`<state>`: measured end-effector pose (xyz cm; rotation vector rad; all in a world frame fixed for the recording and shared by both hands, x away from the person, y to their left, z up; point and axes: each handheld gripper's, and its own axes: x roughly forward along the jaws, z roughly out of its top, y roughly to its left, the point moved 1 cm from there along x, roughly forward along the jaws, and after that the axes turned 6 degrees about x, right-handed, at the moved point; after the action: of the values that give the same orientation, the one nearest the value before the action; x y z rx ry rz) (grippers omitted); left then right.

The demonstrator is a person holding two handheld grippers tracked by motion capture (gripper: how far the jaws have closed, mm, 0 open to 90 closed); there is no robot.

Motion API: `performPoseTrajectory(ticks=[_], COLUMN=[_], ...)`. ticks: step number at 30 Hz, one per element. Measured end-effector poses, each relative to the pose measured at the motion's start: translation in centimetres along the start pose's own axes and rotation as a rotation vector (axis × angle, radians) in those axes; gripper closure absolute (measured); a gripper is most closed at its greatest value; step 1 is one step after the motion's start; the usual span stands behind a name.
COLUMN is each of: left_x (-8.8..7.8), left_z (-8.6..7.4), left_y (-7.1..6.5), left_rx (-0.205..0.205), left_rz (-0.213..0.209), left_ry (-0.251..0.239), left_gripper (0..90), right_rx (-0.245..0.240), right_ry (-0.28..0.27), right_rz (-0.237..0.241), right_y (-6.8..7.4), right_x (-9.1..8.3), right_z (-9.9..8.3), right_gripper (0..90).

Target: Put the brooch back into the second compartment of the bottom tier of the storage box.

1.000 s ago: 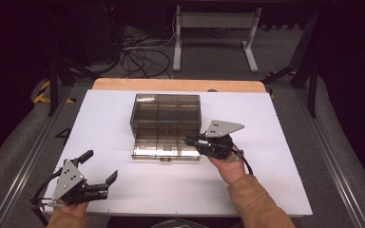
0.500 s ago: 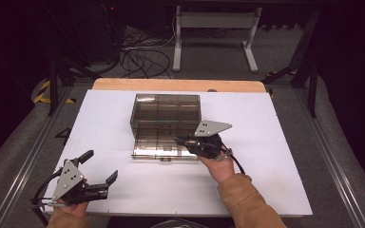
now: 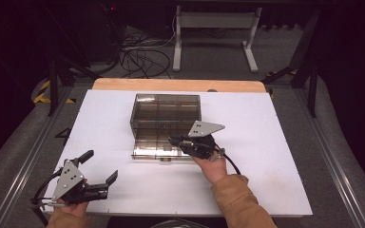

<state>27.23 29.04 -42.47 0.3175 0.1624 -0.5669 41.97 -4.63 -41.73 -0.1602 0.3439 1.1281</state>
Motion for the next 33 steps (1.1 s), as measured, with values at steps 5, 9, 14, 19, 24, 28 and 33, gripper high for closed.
performPoseTrajectory(ticks=[5, 9, 14, 19, 24, 28, 33], left_x=[0.0, 0.0, 0.0, 0.0, 0.1, 0.1, 0.1], left_z=[0.0, 0.0, 0.0, 0.0, 0.0, 0.0, 0.0], left_y=[0.0, 0.0, 0.0, 0.0, 0.0, 0.0, 0.0], left_rx=[-0.001, -0.001, -0.001, 0.000, -0.005, -0.002, -0.001], left_rz=[-0.001, -0.001, -0.002, -0.003, -0.006, -0.005, -0.005], left_ry=[-0.001, 0.000, 0.003, 0.003, 0.002, 0.004, 0.003], left_gripper=[3.4, 3.4, 3.4, 3.4, 3.4, 3.4, 3.4], right_rx=[-0.001, -0.004, -0.007, -0.008, 0.008, 0.022, 0.034], right_ry=[-0.005, 0.003, 0.024, 0.048, 0.081, 0.105, 0.128], right_rz=[0.000, -0.009, -0.009, -0.018, -0.019, -0.028, -0.036], right_y=[0.1, 0.0, 0.0, 0.0, -0.2, -0.4, -0.6], right_x=[0.2, 0.3, 0.8, 1.6, 2.5, 3.0, 3.4], right_z=[-0.1, -0.2, -0.5, -1.0, -1.5, -1.9, -2.3], right_gripper=[80.2, 80.3, 80.3, 80.3, 80.3, 80.3, 80.3])
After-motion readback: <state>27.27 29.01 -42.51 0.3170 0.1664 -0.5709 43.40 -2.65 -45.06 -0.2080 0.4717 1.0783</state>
